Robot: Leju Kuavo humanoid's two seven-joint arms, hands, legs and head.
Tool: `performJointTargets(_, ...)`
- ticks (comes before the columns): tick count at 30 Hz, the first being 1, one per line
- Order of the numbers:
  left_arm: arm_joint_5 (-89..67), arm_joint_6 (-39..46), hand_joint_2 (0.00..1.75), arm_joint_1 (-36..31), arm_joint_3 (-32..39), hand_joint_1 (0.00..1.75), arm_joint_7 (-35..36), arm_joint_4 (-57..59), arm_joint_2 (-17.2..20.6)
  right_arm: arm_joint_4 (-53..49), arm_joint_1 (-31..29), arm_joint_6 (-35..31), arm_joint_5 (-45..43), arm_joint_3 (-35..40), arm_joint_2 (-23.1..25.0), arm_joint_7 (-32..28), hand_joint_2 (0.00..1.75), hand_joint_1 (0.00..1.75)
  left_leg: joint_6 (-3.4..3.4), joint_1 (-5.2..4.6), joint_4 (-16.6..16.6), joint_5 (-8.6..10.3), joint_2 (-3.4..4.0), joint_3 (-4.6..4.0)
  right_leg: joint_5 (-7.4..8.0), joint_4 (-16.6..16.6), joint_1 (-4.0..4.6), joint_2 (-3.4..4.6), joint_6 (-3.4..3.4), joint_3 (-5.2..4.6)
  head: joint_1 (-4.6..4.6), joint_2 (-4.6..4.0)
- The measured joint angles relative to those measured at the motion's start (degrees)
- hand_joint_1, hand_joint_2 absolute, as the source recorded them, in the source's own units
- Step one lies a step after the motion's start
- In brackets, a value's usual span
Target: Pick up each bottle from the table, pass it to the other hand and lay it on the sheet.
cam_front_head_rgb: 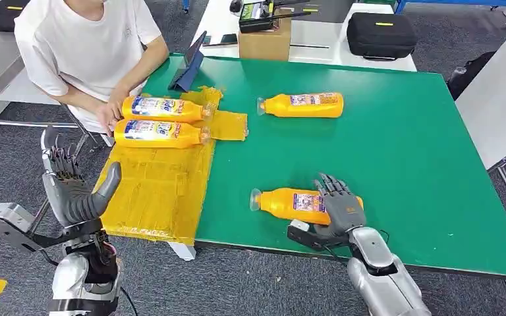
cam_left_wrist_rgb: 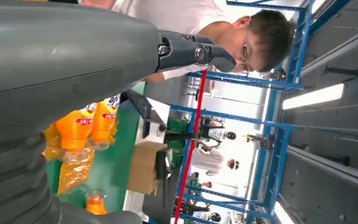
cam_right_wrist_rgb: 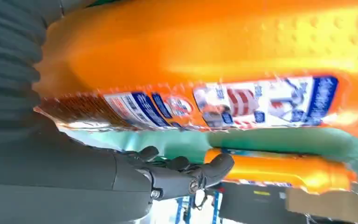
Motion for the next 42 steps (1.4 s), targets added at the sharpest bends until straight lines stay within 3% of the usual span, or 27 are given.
performJointTargets(5, -0.04, -0.07, 1.75, 0.42, 0.20, 0.00, 0.55, -0.02, 0.00, 4.29, -4.04, 5.20, -0.04, 0.17, 0.07, 3.65, 1.75, 0.00, 0.00, 0.00, 0.00, 0.00, 0.02, 0.03, 0.00, -0.02, 0.00, 0.00, 0.00, 0.00, 0.00, 0.02)
performJointTargets(6, -0.13, -0.09, 1.75, 0.43, 0.22, 0.00, 0.63, -0.02, 0.00, 5.49, -5.08, 5.79, -0.13, 0.20, 0.09, 4.02, 1.75, 0.07, 0.00, 0.00, 0.00, 0.00, 0.02, 0.06, 0.00, -0.02, 0.00, 0.00, 0.00, 0.01, 0.02, 0.02)
performJointTargets(7, -0.24, -0.09, 1.75, 0.42, 0.26, 0.00, 0.68, -0.02, 0.00, 6.93, -6.03, 6.32, -0.39, 0.20, 0.09, 4.08, 1.75, 1.41, 0.00, 0.00, 0.00, 0.00, 0.02, 0.10, 0.00, -0.02, -0.01, 0.00, 0.00, 0.06, 0.00, 0.02)
performJointTargets(8, -0.26, -0.09, 1.75, 0.43, 0.26, 0.00, 0.70, -0.02, 0.00, 7.87, -6.66, 6.58, -0.61, 0.20, 0.09, 4.08, 1.75, 1.75, 0.01, 0.00, 0.00, 0.00, 0.01, 0.15, 0.00, -0.04, 0.00, 0.00, 0.00, 0.11, 0.02, 0.02)
performJointTargets(18, -0.63, -0.15, 1.75, 0.28, 0.42, 0.00, 0.87, 0.02, 0.13, 17.84, -13.92, 17.31, -4.70, 1.88, -0.85, 0.35, 1.75, 1.75, 0.02, -0.01, 0.00, -0.03, -0.01, 0.73, -0.04, -0.13, 0.00, 0.02, -0.01, 0.07, 0.02, 0.02)
performJointTargets(23, -1.03, -0.31, 1.75, 0.22, 0.50, 0.00, 0.90, 0.04, 0.48, 19.60, -15.60, 18.56, -6.54, 3.15, -1.64, -1.47, 1.75, 1.75, 0.02, -0.01, 0.00, -0.02, -0.02, 0.72, -0.01, -0.12, 0.00, 0.02, 0.02, 0.61, 0.00, 0.02)
performJointTargets(27, -0.83, -0.68, 1.75, 0.23, 0.66, 0.00, 0.74, 0.07, 0.83, 19.56, -15.64, 17.96, -11.40, 3.96, -2.75, -6.52, 1.75, 1.75, 0.03, -0.01, 0.00, -0.02, -0.02, 0.74, -0.01, -0.14, 0.00, 0.01, 0.02, 0.69, 0.00, 0.02)
performJointTargets(33, 0.11, -0.92, 1.75, 0.29, 0.39, 0.00, 0.39, 0.07, 1.35, 13.21, -9.59, 10.87, -25.81, 3.04, -3.30, -14.97, 1.75, 1.75, -0.02, 0.00, 0.00, -0.12, 0.08, 0.66, 0.00, -0.14, 0.02, 0.05, 0.01, 0.61, 0.00, 0.02)
performJointTargets(37, -1.23, -1.86, 1.75, 0.35, -0.88, 0.00, 1.40, 0.26, 1.53, 6.33, -4.10, 7.80, -29.86, 1.31, -2.47, -17.12, 1.75, 1.75, -0.03, 0.04, 0.00, -0.12, 0.10, 0.62, 0.00, -0.14, 0.06, 0.08, 0.00, 0.50, 0.00, 0.00)
performJointTargets(42, -15.47, -6.74, 1.75, 1.84, -6.56, 0.00, 4.24, 2.87, 2.21, -5.64, 4.19, 3.24, -32.40, -3.04, 0.42, -19.84, 1.75, 1.75, -0.05, 0.05, 0.00, -0.08, 0.01, 0.20, -0.01, -0.11, 0.05, 0.03, 0.01, 0.20, -0.02, 0.02)
